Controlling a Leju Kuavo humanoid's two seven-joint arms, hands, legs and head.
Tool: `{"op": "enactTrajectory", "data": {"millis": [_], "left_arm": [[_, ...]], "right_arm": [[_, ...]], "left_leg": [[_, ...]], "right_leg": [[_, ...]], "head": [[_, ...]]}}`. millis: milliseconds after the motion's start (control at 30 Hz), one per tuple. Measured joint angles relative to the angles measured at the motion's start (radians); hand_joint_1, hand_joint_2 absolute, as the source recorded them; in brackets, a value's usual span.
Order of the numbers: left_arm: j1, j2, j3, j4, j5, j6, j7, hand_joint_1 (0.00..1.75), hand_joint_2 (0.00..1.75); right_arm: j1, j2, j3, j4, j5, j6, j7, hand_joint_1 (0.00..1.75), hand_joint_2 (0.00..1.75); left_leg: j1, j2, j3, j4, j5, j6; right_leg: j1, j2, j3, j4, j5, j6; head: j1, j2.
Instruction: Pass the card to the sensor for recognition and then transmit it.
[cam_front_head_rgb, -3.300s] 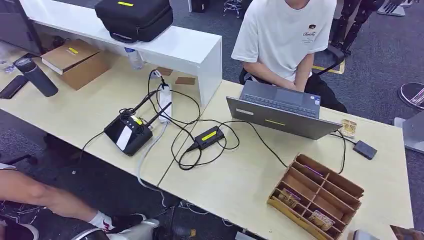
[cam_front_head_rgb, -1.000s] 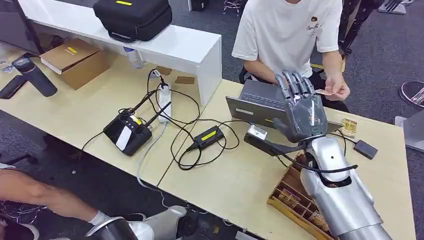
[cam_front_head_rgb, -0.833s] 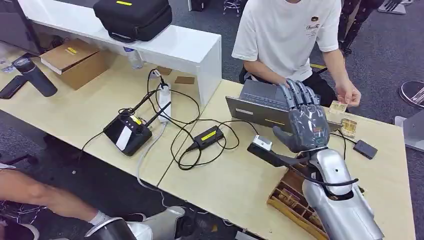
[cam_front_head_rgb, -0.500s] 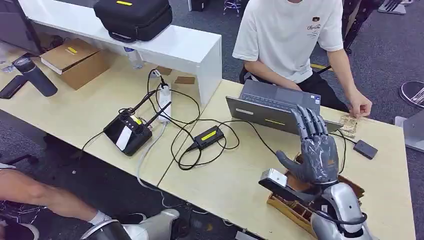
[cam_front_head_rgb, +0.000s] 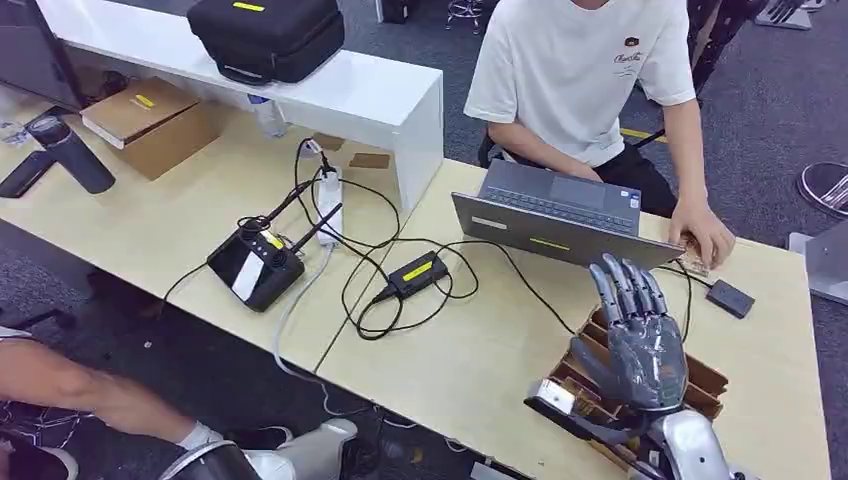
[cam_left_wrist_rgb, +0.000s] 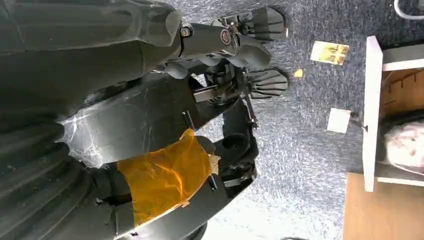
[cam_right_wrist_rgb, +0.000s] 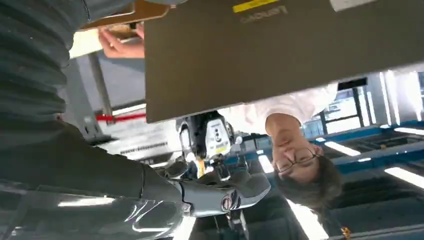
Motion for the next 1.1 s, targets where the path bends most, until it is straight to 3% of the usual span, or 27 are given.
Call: {"op": "enactTrajectory", "data": {"millis": [233, 733, 1100], "left_arm": [[-0.007, -0.008, 0.000, 0.000, -0.008, 0.006, 0.016, 0.00, 1.75], [-0.010, -0.008, 0.000, 0.000, -0.014, 0.004, 0.033, 0.00, 1.75], [-0.010, -0.003, 0.002, 0.000, -0.014, -0.002, 0.034, 0.00, 1.75]], "right_arm": [[0.000, 0.035, -0.062, 0.047, 0.146, -0.002, 0.002, 0.00, 1.75], [0.000, 0.053, -0.086, 0.075, 0.161, -0.003, 0.018, 0.00, 1.75], [-0.006, 0.035, -0.085, 0.100, 0.140, -0.003, 0.034, 0.00, 1.75]], "left_leg": [[0.000, 0.000, 0.000, 0.000, 0.000, 0.000], [0.000, 0.000, 0.000, 0.000, 0.000, 0.000], [0.000, 0.000, 0.000, 0.000, 0.000, 0.000]], "right_leg": [[0.000, 0.000, 0.000, 0.000, 0.000, 0.000], [0.000, 0.000, 0.000, 0.000, 0.000, 0.000], [0.000, 0.000, 0.000, 0.000, 0.000, 0.000]], "head": [[0.000, 0.000], [0.000, 0.000], [0.000, 0.000]]}}
